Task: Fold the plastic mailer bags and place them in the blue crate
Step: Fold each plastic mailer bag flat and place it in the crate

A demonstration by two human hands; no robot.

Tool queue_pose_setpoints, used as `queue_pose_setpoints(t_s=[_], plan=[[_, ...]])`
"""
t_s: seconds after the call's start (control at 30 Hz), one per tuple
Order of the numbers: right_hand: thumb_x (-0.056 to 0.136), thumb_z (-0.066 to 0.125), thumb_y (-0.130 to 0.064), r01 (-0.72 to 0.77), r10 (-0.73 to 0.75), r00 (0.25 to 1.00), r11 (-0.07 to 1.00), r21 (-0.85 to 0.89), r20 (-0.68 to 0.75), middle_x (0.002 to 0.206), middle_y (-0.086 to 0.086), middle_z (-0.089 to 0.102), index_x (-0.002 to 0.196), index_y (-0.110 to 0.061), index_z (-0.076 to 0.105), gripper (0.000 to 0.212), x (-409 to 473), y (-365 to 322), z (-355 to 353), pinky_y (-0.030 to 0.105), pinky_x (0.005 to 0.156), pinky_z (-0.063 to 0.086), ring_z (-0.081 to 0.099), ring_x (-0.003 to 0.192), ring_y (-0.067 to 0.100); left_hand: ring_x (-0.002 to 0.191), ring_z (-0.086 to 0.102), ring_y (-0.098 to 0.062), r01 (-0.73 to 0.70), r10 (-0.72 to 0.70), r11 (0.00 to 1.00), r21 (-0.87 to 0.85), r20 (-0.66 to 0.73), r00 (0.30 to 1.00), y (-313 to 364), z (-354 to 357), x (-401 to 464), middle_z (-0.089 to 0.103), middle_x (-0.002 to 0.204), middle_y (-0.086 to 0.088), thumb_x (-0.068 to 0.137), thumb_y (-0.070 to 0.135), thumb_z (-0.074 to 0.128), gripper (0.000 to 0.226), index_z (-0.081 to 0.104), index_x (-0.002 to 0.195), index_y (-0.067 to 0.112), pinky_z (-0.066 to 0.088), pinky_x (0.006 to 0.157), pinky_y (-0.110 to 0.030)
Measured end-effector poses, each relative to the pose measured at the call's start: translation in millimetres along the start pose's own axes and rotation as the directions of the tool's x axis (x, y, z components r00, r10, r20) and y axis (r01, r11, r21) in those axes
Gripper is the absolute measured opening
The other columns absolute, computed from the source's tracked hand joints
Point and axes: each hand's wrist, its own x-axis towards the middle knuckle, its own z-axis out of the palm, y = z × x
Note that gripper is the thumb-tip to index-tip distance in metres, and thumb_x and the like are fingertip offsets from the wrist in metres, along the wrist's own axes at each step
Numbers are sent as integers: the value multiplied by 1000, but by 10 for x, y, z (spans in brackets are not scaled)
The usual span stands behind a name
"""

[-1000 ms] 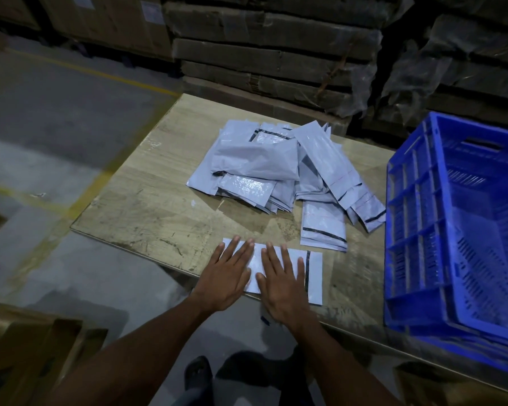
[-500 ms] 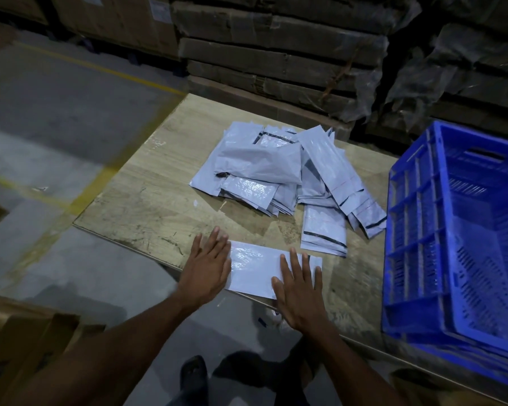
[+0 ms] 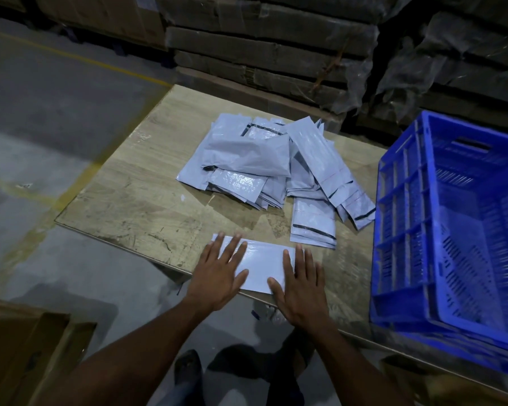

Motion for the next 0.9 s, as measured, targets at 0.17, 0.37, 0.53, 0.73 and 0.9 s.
queue_pose_setpoints(t_s=[0.17, 0.37, 0.53, 0.73, 0.9], plan=[[98, 22, -72, 161, -159, 987, 985, 57, -39, 169, 8, -8, 160, -20, 18, 81, -48, -119, -91, 61, 121, -4, -12, 155, 30, 157, 15, -40, -42, 40, 998, 40, 29, 999, -187, -32, 3, 17, 172, -5, 106, 60, 21, 69, 31, 163, 21, 12, 122, -52], [97, 49, -50, 378, -361, 919, 921, 93, -158, 153, 1, 46, 118, -29, 63, 33, -44, -143, -31, 71, 112, 24, 31, 148, 31, 158, 11, -38, -56, 54, 998, 27, 89, 995, -237, -26, 43, 14, 173, -4, 107, 62, 12, 70, 26, 164, 24, 22, 123, -58], [94, 64, -31, 398, -379, 899, 916, 48, -219, 144, 1, 57, 94, -27, 70, 8, 25, -164, -87, 69, 107, 34, 42, 142, 36, 159, -6, -36, -44, 45, 999, -16, 127, 991, -238, -76, 53, 0, 174, -3, 102, 71, 4, 79, 12, 166, 24, 13, 125, -61], [89, 55, -22, 336, -290, 914, 933, 131, -282, 130, 13, 66, 91, -12, 71, 19, 173, -215, -256, 61, 92, 52, 59, 125, 40, 158, 10, -39, -173, 172, 985, 23, 46, 984, -253, -158, -62, 15, 172, -10, 98, 61, 45, 76, 27, 160, 21, 25, 119, -69], [86, 69, -18, 574, -580, 772, 812, -109, -261, 158, 2, 40, 127, -21, 61, 42, -18, -168, -344, 67, 113, 30, 30, 148, 38, 152, 28, -47, -114, 113, 993, 16, 56, 992, -302, -101, 27, 33, 165, -17, 81, 26, 87, 83, 44, 152, 29, 31, 113, -70]])
